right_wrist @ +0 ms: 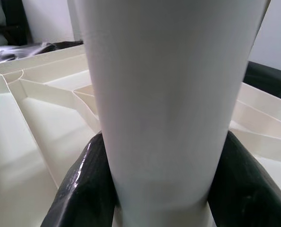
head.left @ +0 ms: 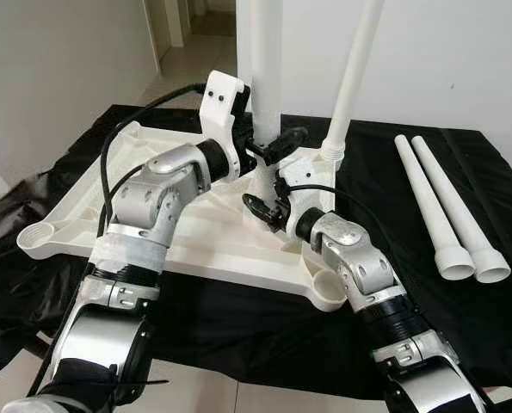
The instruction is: Building children table
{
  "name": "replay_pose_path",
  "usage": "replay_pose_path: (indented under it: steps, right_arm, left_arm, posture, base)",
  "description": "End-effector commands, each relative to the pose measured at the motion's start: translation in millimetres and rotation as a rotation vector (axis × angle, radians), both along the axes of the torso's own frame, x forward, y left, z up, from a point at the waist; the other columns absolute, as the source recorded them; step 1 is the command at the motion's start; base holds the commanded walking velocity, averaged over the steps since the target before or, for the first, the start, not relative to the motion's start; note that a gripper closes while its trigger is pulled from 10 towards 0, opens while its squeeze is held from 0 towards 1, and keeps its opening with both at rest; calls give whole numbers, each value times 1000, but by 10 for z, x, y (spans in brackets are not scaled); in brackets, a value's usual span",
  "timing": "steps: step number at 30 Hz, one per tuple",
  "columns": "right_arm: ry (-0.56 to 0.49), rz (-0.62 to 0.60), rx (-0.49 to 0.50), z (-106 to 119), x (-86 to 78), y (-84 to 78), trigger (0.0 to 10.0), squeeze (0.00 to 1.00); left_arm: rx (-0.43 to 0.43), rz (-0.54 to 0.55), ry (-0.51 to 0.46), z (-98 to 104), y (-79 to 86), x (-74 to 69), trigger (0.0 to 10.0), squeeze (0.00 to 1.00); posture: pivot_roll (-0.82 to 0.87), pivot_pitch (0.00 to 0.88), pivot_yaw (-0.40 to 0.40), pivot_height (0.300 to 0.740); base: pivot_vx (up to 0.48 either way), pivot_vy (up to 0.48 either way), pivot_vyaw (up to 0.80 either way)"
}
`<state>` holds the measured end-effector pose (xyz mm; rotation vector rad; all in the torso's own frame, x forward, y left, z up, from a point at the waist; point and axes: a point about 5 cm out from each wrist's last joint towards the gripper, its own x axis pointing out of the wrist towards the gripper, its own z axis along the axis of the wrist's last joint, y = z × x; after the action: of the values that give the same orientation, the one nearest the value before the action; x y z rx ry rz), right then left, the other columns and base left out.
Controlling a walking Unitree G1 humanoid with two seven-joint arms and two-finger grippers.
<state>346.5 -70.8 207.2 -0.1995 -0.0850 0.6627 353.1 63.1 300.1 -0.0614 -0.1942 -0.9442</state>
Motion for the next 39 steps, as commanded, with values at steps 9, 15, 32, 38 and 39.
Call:
replay_pose_path:
  steps: [9,15,32,38,39]
  right_arm:
    - [5,-85,78,63,56,-58,10000,0]
    - [3,-148,131,104,99,-124,10000,0]
    - [-11,-353,251,117,42,-357,10000,0]
    - [-25,-375,256,92,-42,-414,10000,0]
    - [-41,-388,252,80,-65,-449,10000,0]
  left_arm:
    - [29,-205,-39,45,-38,-231,10000,0]
    - [39,-205,-50,47,24,-233,10000,0]
    - [-111,102,-5,143,574,-9,10000,0]
    - [-112,233,-19,55,802,-22,10000,0]
    - [-88,293,-46,-35,865,-41,10000,0]
  posture:
    - [3,38,37,740]
    - [5,41,37,740]
    - [-1,74,55,740]
    - [3,78,48,740]
    - [6,75,47,740]
  base:
    - [0,0,0]
    - [0,0,0]
    - [0,0,0]
    - [0,0,0]
    - [0,0,0]
